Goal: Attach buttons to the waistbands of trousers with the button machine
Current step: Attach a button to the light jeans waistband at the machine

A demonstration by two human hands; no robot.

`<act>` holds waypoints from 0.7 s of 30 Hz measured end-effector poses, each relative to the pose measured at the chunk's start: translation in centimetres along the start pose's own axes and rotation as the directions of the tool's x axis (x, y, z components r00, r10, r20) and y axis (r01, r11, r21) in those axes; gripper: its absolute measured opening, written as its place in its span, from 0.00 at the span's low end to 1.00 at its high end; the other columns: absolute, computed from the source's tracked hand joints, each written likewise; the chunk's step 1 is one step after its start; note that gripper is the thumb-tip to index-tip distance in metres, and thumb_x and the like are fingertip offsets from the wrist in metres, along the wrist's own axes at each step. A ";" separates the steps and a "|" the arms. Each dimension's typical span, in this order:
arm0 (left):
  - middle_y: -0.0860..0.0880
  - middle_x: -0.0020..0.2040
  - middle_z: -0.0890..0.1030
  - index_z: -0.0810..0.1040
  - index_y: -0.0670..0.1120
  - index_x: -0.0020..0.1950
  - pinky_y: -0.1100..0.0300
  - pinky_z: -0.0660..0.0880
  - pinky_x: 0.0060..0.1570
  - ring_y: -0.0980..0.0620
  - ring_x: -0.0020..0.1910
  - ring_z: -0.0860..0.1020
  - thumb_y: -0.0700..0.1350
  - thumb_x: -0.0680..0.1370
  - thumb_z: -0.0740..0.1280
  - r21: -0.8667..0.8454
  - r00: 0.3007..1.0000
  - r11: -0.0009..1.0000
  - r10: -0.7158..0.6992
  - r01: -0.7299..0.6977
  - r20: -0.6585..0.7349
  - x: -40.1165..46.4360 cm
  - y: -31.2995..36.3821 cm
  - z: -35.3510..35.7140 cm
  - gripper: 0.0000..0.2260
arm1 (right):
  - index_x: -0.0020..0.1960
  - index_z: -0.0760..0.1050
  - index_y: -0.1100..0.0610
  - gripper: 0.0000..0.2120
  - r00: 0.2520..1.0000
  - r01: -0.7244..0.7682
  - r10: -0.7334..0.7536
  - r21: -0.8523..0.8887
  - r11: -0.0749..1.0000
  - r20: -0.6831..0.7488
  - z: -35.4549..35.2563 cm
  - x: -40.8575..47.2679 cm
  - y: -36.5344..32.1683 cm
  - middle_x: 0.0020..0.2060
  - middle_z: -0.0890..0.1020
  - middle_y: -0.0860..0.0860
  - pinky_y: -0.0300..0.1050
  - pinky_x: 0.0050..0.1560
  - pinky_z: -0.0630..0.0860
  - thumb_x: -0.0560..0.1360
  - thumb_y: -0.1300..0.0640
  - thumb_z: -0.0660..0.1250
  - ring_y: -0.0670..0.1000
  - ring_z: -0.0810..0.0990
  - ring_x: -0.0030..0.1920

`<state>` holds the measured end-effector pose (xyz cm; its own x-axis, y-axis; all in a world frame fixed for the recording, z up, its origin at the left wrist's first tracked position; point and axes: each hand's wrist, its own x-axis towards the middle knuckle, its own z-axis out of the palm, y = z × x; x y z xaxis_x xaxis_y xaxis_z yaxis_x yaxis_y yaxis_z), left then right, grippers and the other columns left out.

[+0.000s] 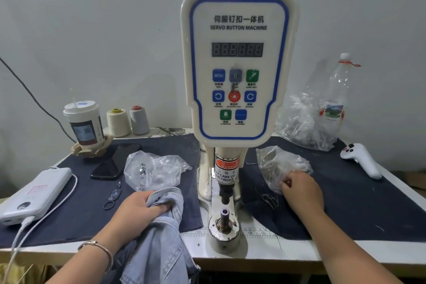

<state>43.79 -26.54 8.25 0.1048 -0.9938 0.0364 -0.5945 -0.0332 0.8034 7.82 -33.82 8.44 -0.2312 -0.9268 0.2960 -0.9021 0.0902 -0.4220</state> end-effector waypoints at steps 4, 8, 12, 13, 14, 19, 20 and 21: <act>0.54 0.28 0.78 0.79 0.52 0.31 0.68 0.69 0.32 0.64 0.27 0.72 0.48 0.75 0.72 -0.006 1.000 1.000 0.000 0.000 0.003 -0.1 0.1 0.1 0.12 | 0.40 0.74 0.49 0.06 1.000 -0.001 0.002 -0.039 0.999 0.019 0.2 0.2 0.2 0.46 0.82 0.49 0.43 0.40 0.67 0.77 0.54 0.65 0.54 0.79 0.44; 0.54 0.28 0.79 0.80 0.51 0.33 0.65 0.70 0.33 0.63 0.28 0.72 0.47 0.75 0.73 0.001 1.000 1.000 0.002 -0.002 -0.009 0.0 0.2 0.1 0.10 | 0.43 0.74 0.52 0.06 1.000 -0.015 0.015 -0.032 0.999 0.006 0.4 0.4 0.2 0.45 0.81 0.51 0.44 0.39 0.67 0.78 0.53 0.64 0.55 0.79 0.44; 0.55 0.26 0.76 0.78 0.53 0.29 0.69 0.67 0.29 0.63 0.26 0.71 0.47 0.75 0.73 0.006 1.000 1.000 0.017 -0.017 -0.023 -0.1 0.2 0.2 0.14 | 0.40 0.77 0.59 0.08 0.997 -0.040 0.049 0.150 0.988 -0.059 -0.7 -0.7 0.4 0.43 0.81 0.54 0.46 0.37 0.68 0.77 0.58 0.66 0.54 0.75 0.40; 0.55 0.26 0.76 0.77 0.53 0.29 0.69 0.67 0.29 0.63 0.26 0.71 0.47 0.75 0.72 0.012 1.000 1.000 0.018 -0.018 -0.022 0.0 0.1 0.2 0.14 | 0.40 0.78 0.59 0.08 0.994 -0.032 0.051 0.197 0.980 -0.093 -1.2 -1.3 0.4 0.42 0.81 0.54 0.46 0.37 0.66 0.77 0.58 0.67 0.54 0.75 0.39; 0.55 0.26 0.76 0.77 0.53 0.29 0.69 0.67 0.29 0.63 0.26 0.71 0.47 0.75 0.72 0.018 1.000 1.000 0.019 -0.018 -0.020 0.0 0.1 0.1 0.14 | 0.39 0.78 0.59 0.07 0.989 -0.010 0.046 0.242 0.970 -0.141 -1.7 -2.1 0.3 0.40 0.81 0.54 0.45 0.36 0.65 0.76 0.59 0.68 0.53 0.75 0.38; 0.54 0.26 0.73 0.72 0.50 0.28 0.66 0.66 0.30 0.62 0.26 0.68 0.49 0.75 0.72 0.010 1.000 1.000 0.007 -0.007 -0.004 0.1 0.0 0.2 0.17 | 0.40 0.82 0.58 0.04 0.986 -0.044 0.145 0.702 0.710 -0.084 -4.2 -7.6 -4.1 0.31 0.83 0.49 0.35 0.31 0.73 0.74 0.61 0.71 0.46 0.81 0.33; 0.54 0.26 0.73 0.72 0.49 0.28 0.64 0.65 0.31 0.61 0.26 0.68 0.49 0.75 0.72 0.011 1.000 1.000 0.003 -0.002 -0.005 0.1 -0.1 0.2 0.17 | 0.40 0.82 0.57 0.04 0.985 -0.129 0.168 0.806 0.578 0.037 -4.4 -8.7 -5.4 0.29 0.83 0.50 0.32 0.27 0.72 0.73 0.62 0.71 0.44 0.81 0.30; 0.54 0.26 0.73 0.71 0.48 0.29 0.62 0.66 0.32 0.60 0.27 0.68 0.49 0.75 0.72 0.014 1.000 1.000 -0.002 0.002 -0.009 0.1 -0.1 0.2 0.17 | 0.39 0.82 0.57 0.04 0.972 -0.222 0.172 0.859 0.461 0.159 -4.4 -9.7 -6.7 0.30 0.84 0.51 0.32 0.24 0.71 0.73 0.62 0.71 0.44 0.81 0.28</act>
<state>43.75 -26.70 8.05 0.1130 -0.9928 0.0407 -0.6059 -0.0364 0.7947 14.48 -23.83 12.12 -0.3216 -0.9436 0.0787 -0.0513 -0.0656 -0.9965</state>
